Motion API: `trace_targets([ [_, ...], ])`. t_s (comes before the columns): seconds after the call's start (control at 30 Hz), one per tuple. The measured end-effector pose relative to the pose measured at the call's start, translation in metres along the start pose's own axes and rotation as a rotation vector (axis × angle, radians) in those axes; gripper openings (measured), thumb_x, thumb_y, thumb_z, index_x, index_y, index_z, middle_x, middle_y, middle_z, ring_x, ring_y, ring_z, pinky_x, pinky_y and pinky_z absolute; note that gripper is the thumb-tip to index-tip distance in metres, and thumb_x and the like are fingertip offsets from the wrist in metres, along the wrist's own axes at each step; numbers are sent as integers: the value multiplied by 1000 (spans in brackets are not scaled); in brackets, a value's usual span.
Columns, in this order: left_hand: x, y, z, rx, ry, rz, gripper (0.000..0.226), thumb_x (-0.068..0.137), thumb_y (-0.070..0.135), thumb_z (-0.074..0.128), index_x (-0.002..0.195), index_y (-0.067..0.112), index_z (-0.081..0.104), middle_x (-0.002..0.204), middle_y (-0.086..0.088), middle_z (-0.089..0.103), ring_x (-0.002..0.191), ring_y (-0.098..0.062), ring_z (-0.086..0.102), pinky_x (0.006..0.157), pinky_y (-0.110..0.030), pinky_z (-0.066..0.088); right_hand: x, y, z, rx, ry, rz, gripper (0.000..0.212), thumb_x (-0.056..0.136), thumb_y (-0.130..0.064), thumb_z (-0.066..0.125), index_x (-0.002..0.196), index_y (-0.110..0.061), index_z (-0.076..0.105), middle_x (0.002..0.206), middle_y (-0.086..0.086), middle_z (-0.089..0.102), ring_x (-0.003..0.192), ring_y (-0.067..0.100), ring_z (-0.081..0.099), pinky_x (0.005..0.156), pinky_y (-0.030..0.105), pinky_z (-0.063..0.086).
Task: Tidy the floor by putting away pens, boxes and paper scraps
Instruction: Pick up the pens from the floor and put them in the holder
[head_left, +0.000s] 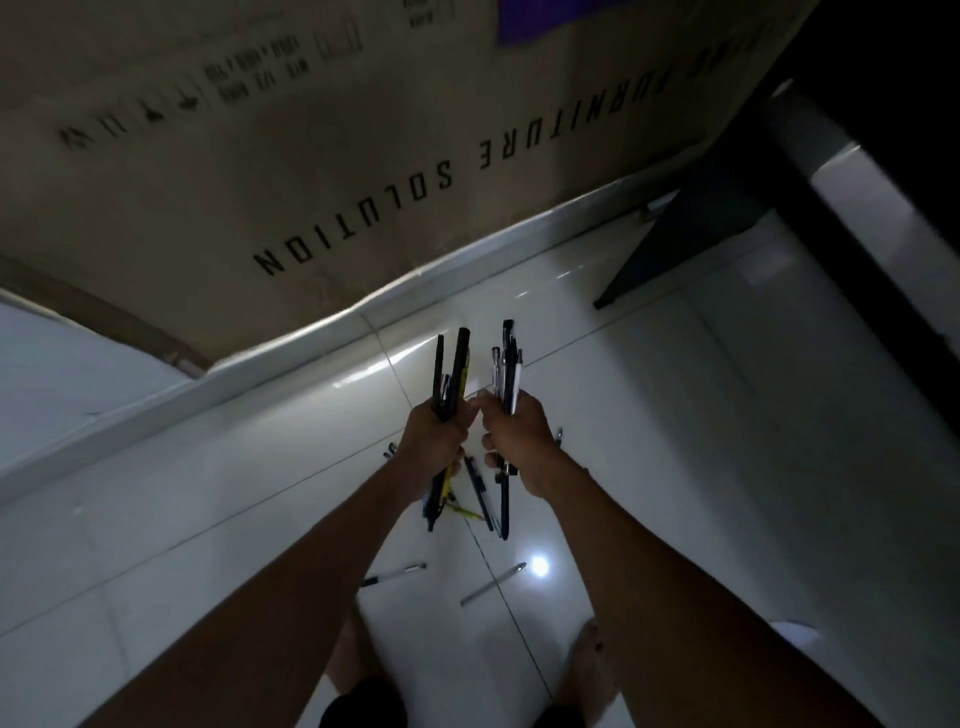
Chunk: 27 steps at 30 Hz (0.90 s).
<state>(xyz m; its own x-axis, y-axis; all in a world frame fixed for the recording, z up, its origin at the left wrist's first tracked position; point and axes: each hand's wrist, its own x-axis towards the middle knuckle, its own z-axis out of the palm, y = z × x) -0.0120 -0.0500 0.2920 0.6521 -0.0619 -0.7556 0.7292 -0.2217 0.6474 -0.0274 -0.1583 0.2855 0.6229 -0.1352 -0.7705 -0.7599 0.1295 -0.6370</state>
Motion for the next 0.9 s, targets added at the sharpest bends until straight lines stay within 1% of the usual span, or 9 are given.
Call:
trace_targets([
  [0.1,-35,18,2,16,-26,1,26,90,39,62,79,16,58,61,-4,49,46,-14,43,42,-21,38,-35,-22,-10,40,6,-13,19,98,-28,51,104,-10,55,73,3,51,56,12,47,43,23,45],
  [0.2,-72,37,7,7,-45,-15,28,89,39,62,77,15,58,57,-3,49,43,-13,42,41,-21,37,-70,-46,-22,58,21,-30,15,98,-23,51,100,-9,54,71,5,48,52,12,44,42,23,43],
  [0.33,-114,76,13,-21,-17,-6,25,89,32,64,75,13,56,57,-4,48,41,-13,39,43,-21,34,-117,-86,-34,46,37,-52,14,97,-23,52,93,-10,54,67,4,48,49,12,44,41,23,40],
  [0.43,-152,121,15,5,-13,49,22,90,28,63,76,14,56,59,-4,48,42,-13,40,41,-21,34,-156,-127,-42,64,37,-86,15,96,-25,53,90,-11,55,66,4,48,49,12,43,42,24,39],
  [0.53,-185,164,19,25,-40,87,22,92,26,61,73,16,55,57,-3,44,42,-13,37,41,-21,32,-194,-166,-47,78,44,-138,21,95,-33,56,82,-16,57,66,2,50,49,12,44,42,23,38],
  [0.63,-221,206,20,48,-64,128,22,92,18,57,71,14,51,56,-4,41,41,-14,33,43,-21,29,-236,-213,-52,125,42,-187,25,91,-36,61,75,-18,59,59,-1,52,44,10,43,41,23,35],
  [0.73,-254,244,24,77,-116,183,19,91,13,56,73,13,49,53,-2,40,41,-13,32,42,-21,28,-271,-254,-63,144,52,-240,25,90,-37,63,76,-16,61,60,1,54,46,12,44,42,24,34],
  [0.83,-281,276,30,111,-162,231,19,91,17,59,75,12,50,51,1,38,41,-12,32,41,-21,29,-297,-286,-79,117,99,-274,24,89,-35,64,81,-13,59,59,0,52,46,12,43,41,25,35],
  [0.9,-299,296,35,138,-188,254,18,91,16,59,76,13,50,52,1,37,40,-12,32,40,-21,29,-314,-305,-92,96,129,-300,22,88,-32,66,79,-14,57,56,0,50,44,13,42,41,24,35],
])
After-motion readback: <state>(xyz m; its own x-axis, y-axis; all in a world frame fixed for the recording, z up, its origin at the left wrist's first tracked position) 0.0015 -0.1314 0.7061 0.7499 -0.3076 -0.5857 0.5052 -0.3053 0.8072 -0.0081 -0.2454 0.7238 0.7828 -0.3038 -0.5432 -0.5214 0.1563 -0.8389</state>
